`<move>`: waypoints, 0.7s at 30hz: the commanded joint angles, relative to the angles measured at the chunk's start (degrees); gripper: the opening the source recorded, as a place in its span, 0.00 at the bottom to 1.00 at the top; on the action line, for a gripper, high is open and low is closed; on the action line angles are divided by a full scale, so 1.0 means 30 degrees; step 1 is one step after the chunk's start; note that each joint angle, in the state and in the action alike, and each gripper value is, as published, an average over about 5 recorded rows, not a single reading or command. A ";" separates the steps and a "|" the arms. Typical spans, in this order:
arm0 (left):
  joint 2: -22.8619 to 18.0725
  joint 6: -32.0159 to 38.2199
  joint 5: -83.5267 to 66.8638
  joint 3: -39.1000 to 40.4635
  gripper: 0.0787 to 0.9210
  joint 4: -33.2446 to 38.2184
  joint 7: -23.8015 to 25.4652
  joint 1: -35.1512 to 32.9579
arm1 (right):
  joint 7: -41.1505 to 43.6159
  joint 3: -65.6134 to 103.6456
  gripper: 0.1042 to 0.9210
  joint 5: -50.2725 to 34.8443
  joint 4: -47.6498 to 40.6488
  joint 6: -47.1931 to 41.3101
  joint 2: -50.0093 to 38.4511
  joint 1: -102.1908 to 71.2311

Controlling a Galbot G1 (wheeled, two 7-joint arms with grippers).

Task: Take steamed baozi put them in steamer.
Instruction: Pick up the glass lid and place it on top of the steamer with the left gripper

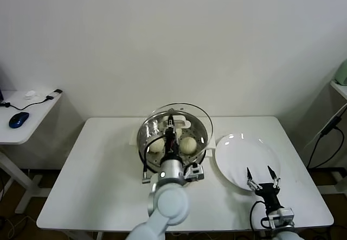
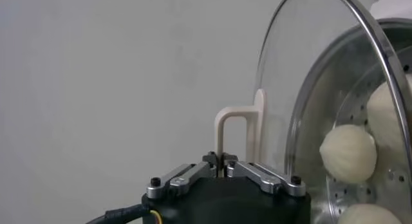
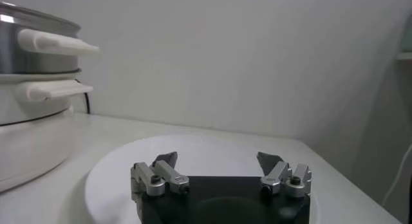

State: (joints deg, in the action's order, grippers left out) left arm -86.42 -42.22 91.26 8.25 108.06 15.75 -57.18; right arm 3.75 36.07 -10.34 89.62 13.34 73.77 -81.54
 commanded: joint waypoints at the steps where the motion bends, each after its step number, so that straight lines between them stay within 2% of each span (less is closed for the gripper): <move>1: -0.0983 -0.0928 0.0781 -0.0205 0.07 -0.2080 -0.0069 0.0194 | -0.0137 0.0014 0.88 0.0017 -0.0101 0.0294 0.0134 0.0013; 10: -0.0989 -0.0928 0.0751 -0.0988 0.07 -0.2844 -0.0800 0.0172 | -0.0372 0.0027 0.88 0.0238 -0.0222 0.0628 0.0256 0.0106; 21: -0.0836 -0.0928 0.0759 -0.1200 0.07 -0.2648 -0.0940 -0.0289 | -0.0474 0.0065 0.88 0.0465 -0.0413 0.0777 0.0384 0.0209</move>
State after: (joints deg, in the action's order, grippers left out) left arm -88.56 -42.19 93.20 5.20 101.19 13.52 -57.43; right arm 2.42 36.30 -9.24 88.55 15.39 74.73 -81.17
